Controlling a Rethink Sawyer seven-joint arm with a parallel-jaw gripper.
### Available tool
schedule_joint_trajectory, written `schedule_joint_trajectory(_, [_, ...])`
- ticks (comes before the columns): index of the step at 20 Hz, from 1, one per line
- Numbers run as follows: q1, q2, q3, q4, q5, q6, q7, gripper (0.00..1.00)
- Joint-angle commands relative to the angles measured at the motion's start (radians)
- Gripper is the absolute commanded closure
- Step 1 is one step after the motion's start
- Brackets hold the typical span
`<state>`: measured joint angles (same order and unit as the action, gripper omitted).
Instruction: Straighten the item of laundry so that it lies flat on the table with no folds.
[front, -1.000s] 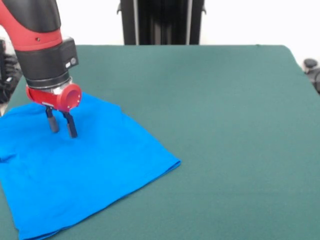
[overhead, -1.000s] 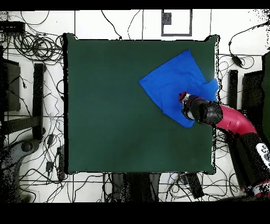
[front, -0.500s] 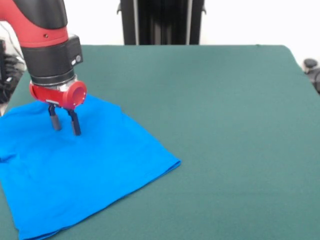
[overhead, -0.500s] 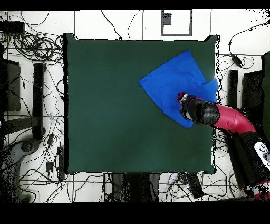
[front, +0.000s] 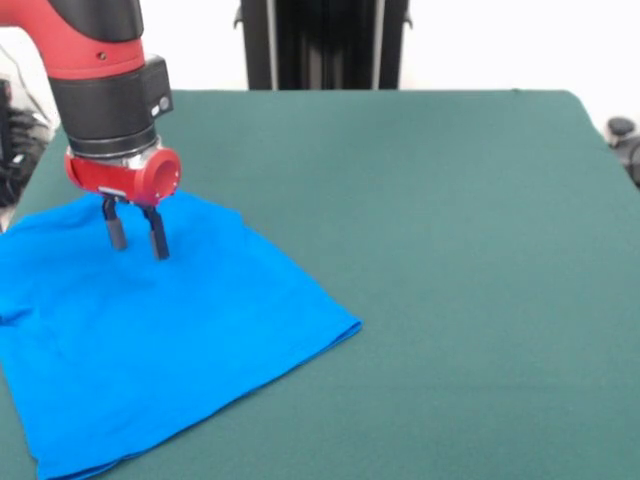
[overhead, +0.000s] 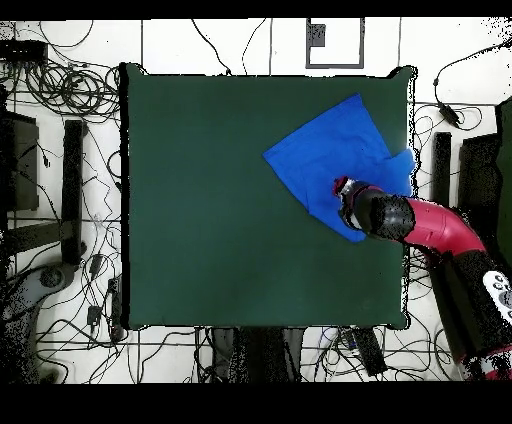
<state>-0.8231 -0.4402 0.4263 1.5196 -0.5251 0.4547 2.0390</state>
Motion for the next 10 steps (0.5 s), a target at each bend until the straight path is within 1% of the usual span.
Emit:
schedule_joint_trajectory(1, [0.05, 0.006, 0.058, 0.124, 0.008, -0.002, -0.013, 0.0])
schedule_joint_trajectory(5, [0.049, -0.046, 0.049, 0.175, 0.012, -0.016, 0.013, 0.0])
schedule_joint_trajectory(10, [0.049, -0.068, 0.037, 0.203, 0.004, -0.032, 0.023, 0.0])
